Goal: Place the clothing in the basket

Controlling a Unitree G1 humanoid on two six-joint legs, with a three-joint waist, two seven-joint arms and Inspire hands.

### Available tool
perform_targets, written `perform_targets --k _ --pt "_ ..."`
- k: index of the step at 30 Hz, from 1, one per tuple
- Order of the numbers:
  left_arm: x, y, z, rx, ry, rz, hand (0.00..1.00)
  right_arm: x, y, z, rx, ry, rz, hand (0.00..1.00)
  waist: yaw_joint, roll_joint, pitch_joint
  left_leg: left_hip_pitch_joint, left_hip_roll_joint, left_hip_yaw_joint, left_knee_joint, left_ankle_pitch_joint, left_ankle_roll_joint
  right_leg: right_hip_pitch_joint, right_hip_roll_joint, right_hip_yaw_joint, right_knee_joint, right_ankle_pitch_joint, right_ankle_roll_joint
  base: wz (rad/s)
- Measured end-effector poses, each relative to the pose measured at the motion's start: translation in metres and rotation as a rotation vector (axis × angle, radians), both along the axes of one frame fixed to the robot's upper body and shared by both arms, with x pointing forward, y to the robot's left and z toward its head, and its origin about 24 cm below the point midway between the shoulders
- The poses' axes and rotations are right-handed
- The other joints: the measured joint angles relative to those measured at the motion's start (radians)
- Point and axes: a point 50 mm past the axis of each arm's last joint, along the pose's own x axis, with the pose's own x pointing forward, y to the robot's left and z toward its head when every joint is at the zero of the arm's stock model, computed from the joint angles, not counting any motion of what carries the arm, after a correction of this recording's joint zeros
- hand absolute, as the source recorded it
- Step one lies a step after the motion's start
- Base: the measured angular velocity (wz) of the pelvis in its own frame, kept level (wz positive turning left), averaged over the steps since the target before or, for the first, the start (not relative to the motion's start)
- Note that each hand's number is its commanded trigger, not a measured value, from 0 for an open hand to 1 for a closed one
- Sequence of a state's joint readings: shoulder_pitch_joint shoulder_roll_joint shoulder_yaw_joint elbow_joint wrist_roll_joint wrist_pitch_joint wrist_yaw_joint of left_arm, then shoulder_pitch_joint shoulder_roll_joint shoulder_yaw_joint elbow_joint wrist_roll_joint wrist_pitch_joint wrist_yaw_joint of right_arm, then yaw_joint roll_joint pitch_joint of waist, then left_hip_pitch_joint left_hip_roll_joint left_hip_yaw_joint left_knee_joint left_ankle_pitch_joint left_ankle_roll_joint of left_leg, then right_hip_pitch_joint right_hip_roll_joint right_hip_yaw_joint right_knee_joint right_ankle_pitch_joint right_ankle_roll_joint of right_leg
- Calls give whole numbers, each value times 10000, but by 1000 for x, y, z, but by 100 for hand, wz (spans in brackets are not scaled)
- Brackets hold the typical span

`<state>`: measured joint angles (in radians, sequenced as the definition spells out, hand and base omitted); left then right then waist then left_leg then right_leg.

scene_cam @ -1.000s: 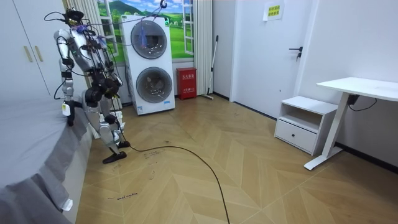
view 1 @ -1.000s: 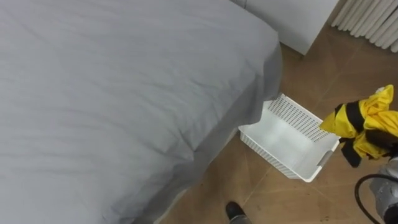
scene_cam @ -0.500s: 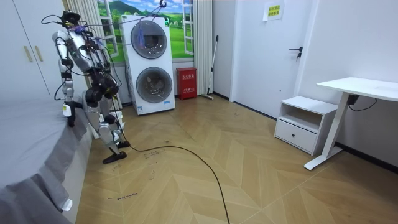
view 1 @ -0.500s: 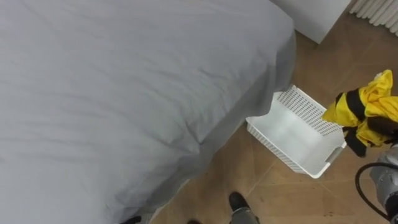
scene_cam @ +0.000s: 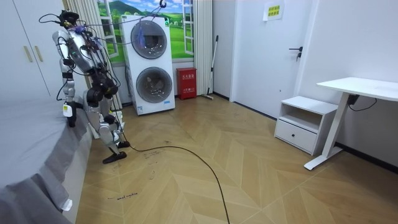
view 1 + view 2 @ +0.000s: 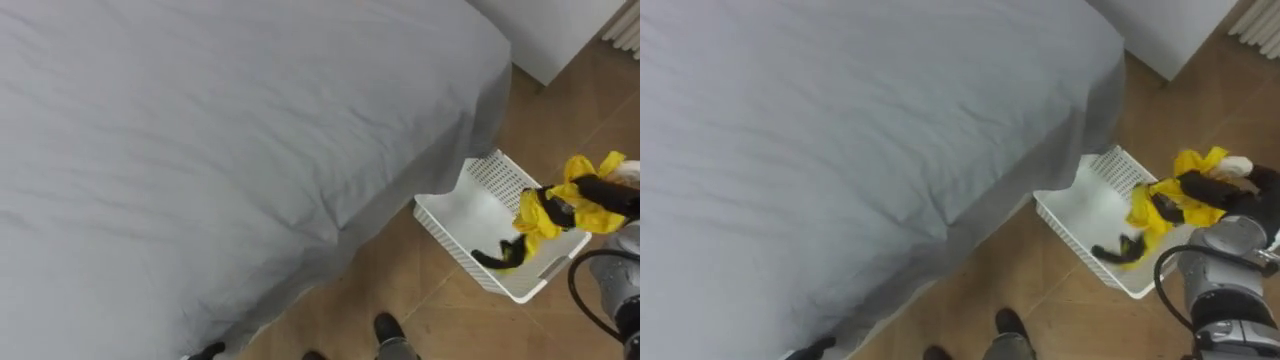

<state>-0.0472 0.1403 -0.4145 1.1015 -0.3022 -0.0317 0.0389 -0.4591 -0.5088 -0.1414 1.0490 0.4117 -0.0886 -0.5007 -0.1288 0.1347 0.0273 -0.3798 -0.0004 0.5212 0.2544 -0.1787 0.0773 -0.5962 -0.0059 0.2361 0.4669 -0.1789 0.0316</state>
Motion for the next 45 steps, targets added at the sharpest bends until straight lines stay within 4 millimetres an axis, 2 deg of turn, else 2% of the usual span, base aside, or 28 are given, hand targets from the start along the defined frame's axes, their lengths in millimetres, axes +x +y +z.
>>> perform_targets --k 2,13,16,24,27,31,38,43,45 --pt "-2 0 0 -13 40 4 0 0 0 0 5 25 -17 0 1 3 -2 12 -61 -23 13 0 0 16 1 -3 8 0 0 0" --pt "-2 0 -1 -51 78 -21 0 -1 -1 -1 32 51 -33 0 40 27 -14 26 -55 -168 2 1 3 58 -58 -95 25 -8 10 2" --pt "-2 0 -1 -57 63 -32 0 -2 -3 0 -16 54 -76 0 20 27 -15 62 -120 -307 -30 19 33 137 -89 -201 21 -16 15 10" --pt "-8 5 -2 22 205 30 0 -5 -7 1 -130 72 -141 0 -70 -12 -6 327 -120 -320 -58 18 34 408 -92 -210 17 -55 17 1" --pt "-8 7 -2 57 214 44 0 -8 -8 -1 -128 164 -163 0 -101 -132 -12 464 -116 -341 -55 16 32 571 -83 -244 -19 -52 13 1" --pt "-9 12 -1 147 199 152 0 -18 -10 -10 -26 437 -307 0 -105 -404 -19 617 -92 -456 -114 16 31 803 -81 -375 -134 -23 -26 7" --pt "-13 13 -2 120 271 318 0 -23 -9 -16 -13 592 -297 0 -97 -538 -54 846 40 -560 -183 18 28 1267 -45 -499 -546 138 -40 2" --pt "-17 17 -3 190 419 487 0 -25 -3 -23 67 717 -132 0 -63 -747 -115 918 36 -588 -192 21 25 1355 -46 -500 -572 136 -36 0" --pt "-19 18 -4 228 488 525 0 -33 -3 -28 90 866 -157 0 -69 -824 -162 982 55 -641 -198 20 24 1495 -57 -579 -727 134 -34 9"
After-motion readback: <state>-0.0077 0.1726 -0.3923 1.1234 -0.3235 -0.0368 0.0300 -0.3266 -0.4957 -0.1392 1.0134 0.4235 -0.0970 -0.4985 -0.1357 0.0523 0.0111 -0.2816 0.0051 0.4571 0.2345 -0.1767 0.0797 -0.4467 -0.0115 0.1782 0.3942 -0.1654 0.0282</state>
